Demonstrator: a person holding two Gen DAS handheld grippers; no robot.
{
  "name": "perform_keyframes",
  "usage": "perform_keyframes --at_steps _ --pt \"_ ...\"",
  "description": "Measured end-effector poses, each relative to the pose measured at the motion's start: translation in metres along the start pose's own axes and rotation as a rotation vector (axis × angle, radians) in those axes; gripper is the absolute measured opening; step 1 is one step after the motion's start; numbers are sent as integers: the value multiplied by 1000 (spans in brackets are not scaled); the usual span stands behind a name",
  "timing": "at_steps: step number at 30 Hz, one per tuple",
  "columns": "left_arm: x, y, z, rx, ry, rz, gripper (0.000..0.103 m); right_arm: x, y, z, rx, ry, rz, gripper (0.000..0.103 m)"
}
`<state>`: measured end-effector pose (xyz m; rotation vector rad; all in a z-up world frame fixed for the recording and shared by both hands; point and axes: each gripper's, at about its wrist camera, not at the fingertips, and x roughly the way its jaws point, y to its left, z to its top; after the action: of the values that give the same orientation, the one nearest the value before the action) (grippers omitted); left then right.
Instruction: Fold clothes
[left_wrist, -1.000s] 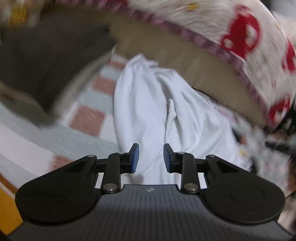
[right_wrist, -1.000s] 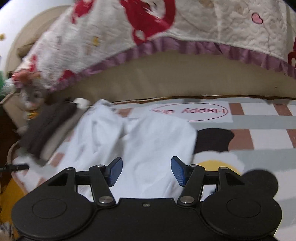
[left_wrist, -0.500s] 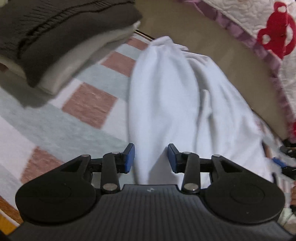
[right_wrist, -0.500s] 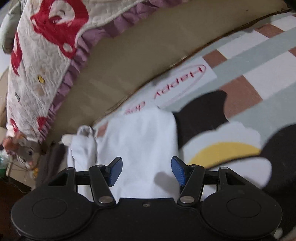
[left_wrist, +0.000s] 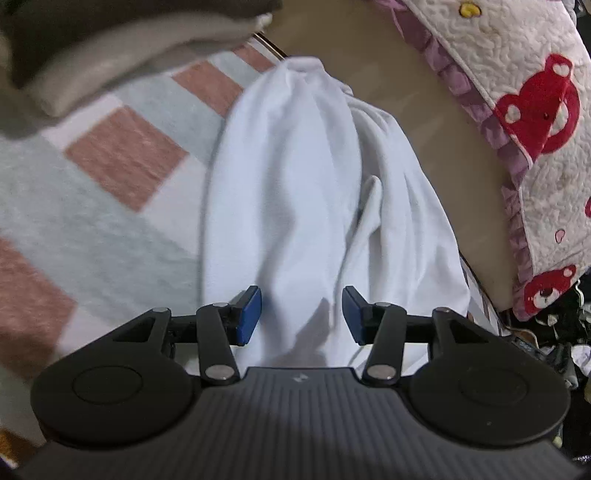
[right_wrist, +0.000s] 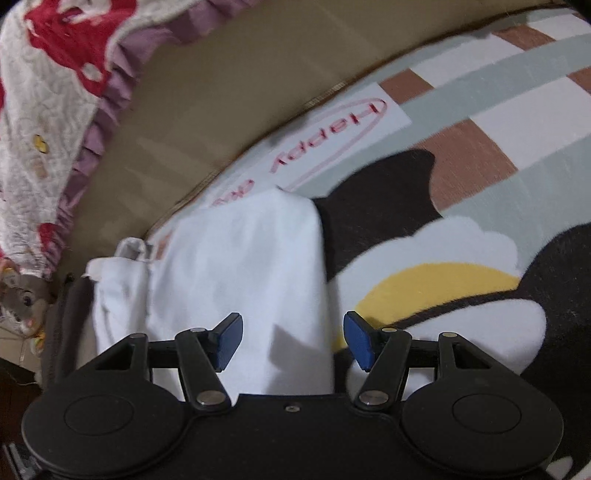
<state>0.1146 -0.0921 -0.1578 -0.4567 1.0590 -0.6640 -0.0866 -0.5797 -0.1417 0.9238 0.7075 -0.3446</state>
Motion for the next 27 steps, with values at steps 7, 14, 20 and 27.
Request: perform_keyframes --at_steps 7,14,20,27 --pt "-22 -47 -18 250 -152 181 1 5 19 -12 -190 -46 21 20" --pt "-65 -70 -23 328 -270 294 1 -7 48 -35 -258 -153 -13 5" --pt "-100 -93 -28 372 -402 379 1 -17 51 -33 -253 -182 5 5" --pt "-134 -105 -36 419 -542 478 1 -22 47 -31 -228 -194 -8 5"
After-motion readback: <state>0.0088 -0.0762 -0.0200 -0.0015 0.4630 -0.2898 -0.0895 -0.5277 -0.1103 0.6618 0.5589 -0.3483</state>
